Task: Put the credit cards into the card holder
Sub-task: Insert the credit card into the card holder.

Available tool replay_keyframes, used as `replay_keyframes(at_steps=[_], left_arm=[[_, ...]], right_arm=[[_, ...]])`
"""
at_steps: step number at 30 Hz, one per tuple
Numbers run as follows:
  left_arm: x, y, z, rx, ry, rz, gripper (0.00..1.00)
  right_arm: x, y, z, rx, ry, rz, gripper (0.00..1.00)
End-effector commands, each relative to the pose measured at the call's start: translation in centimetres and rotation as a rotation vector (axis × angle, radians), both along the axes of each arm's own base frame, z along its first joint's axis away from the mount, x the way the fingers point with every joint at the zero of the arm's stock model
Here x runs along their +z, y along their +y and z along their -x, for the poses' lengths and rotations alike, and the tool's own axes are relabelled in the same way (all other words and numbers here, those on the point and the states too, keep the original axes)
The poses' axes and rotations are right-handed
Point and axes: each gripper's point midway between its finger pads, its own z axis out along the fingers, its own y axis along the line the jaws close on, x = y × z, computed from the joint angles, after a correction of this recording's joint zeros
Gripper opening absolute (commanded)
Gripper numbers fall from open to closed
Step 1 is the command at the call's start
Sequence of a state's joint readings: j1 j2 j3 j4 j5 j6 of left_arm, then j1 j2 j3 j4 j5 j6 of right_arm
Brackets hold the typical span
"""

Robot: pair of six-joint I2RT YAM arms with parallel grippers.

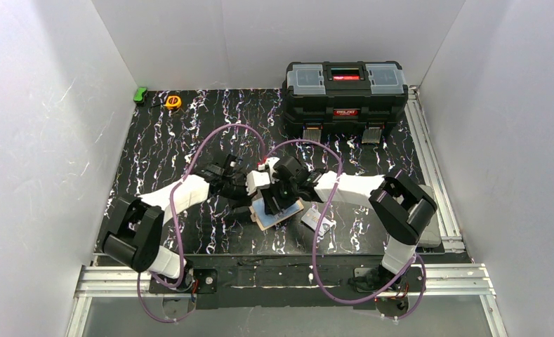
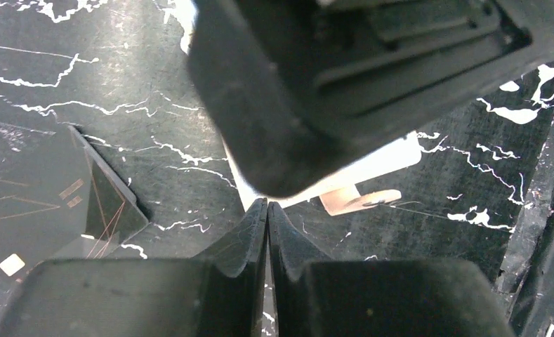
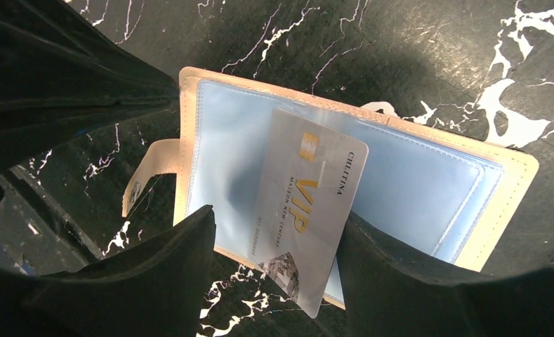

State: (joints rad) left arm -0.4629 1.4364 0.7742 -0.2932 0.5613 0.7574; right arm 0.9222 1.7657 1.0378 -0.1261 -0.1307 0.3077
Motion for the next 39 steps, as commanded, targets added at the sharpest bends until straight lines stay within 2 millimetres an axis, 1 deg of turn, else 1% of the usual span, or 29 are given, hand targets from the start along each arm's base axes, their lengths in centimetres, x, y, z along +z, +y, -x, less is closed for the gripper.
replay_keyframes(at_steps=[1, 5, 10, 15, 17, 19, 24, 27, 29, 31, 35, 39], left_arm=[[-0.4, -1.0, 0.1, -0.041, -0.007, 0.002, 0.03], [-0.9, -1.0, 0.1, -0.059, -0.015, -0.019, 0.04], [-1.6, -1.0, -0.1, -0.119, -0.067, -0.048, 0.04], [-2.3, -1.0, 0.9, -0.199, -0.107, -0.085, 0.04], [-2.7, -0.7, 1.5, -0.235, -0.123, -0.107, 0.03], [-2.9, -0.2, 2.1, -0.265, -0.146, -0.125, 0.03], [-3.8, 1.2, 3.8, -0.363, -0.203, -0.16, 0.03], [-4.2, 1.7, 4.4, -0.405, -0.225, -0.177, 0.04], [-4.4, 1.8, 4.5, -0.412, -0.228, -0.187, 0.04], [-4.5, 1.8, 4.4, -0.409, -0.225, -0.194, 0.04], [-4.4, 1.5, 4.1, -0.406, -0.232, -0.19, 0.04], [-4.2, 1.4, 3.9, -0.403, -0.239, -0.191, 0.03]], right_arm=[[-1.0, -1.2, 2.0, 0.052, 0.098, 0.004, 0.7], [-0.8, -1.1, 2.3, 0.067, 0.148, -0.056, 0.71], [-1.0, -0.8, 2.9, 0.087, 0.214, -0.12, 0.72], [-0.6, -1.0, 3.1, 0.105, 0.27, -0.176, 0.72], [-0.4, -1.3, 3.0, 0.104, 0.29, -0.205, 0.73], [-0.1, -1.7, 2.8, 0.095, 0.316, -0.232, 0.74], [0.7, -1.8, 2.5, 0.101, 0.351, -0.322, 0.76], [0.8, -1.8, 2.3, 0.101, 0.371, -0.332, 0.77], [0.6, -2.0, 2.0, 0.086, 0.374, -0.322, 0.81], [0.4, -2.3, 1.7, 0.06, 0.365, -0.298, 0.82], [1.4, -3.0, 0.3, 0.007, 0.273, -0.266, 0.83], [1.3, -3.5, 0.2, -0.005, 0.278, -0.217, 0.83]])
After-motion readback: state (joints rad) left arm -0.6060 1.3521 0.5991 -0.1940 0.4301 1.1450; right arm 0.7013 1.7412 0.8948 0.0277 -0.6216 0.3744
